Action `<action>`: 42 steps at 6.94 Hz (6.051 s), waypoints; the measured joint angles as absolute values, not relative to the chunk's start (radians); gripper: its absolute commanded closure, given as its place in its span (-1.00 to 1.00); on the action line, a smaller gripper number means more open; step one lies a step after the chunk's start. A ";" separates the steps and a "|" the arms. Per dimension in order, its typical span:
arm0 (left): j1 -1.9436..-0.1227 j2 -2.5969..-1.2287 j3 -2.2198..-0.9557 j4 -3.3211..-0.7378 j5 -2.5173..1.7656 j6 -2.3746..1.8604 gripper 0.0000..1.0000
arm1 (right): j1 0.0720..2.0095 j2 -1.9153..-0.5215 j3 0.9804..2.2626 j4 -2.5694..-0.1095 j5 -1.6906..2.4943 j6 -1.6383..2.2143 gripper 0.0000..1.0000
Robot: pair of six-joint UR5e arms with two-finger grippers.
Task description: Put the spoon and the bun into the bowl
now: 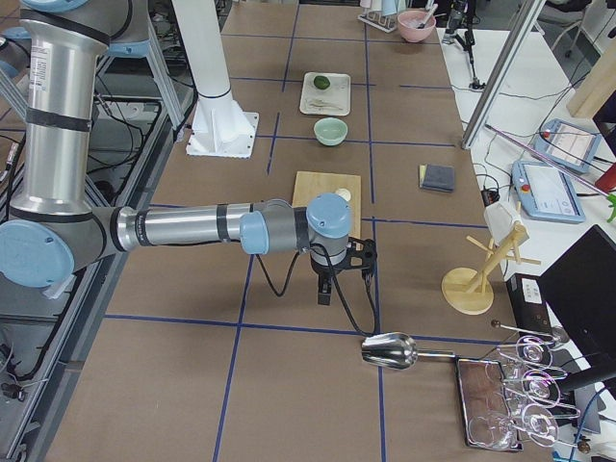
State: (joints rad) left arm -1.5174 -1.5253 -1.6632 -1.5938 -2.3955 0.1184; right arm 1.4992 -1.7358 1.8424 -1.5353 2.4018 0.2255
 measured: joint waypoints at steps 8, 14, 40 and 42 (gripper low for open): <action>-1.515 -1.538 -1.708 -1.617 -2.398 0.125 -1.00 | 1.486 -1.757 1.882 -1.534 2.270 0.220 -1.00; -1.197 -1.551 -1.750 -2.101 -2.480 -0.252 -1.00 | 1.475 -1.770 1.883 -1.527 2.387 0.230 -1.00; -0.565 -1.970 -1.680 -1.971 -1.914 -0.834 1.00 | 1.391 -1.770 1.842 -1.427 2.439 0.235 -1.00; -0.567 -1.987 -1.714 -1.952 -1.917 -0.836 1.00 | 1.390 -1.770 1.841 -1.427 2.439 0.236 -1.00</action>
State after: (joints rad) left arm -0.5670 -1.9871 -1.7139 -1.9522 -1.9168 -0.8356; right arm 1.3903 -1.7702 1.8410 -1.4266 2.4390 0.2357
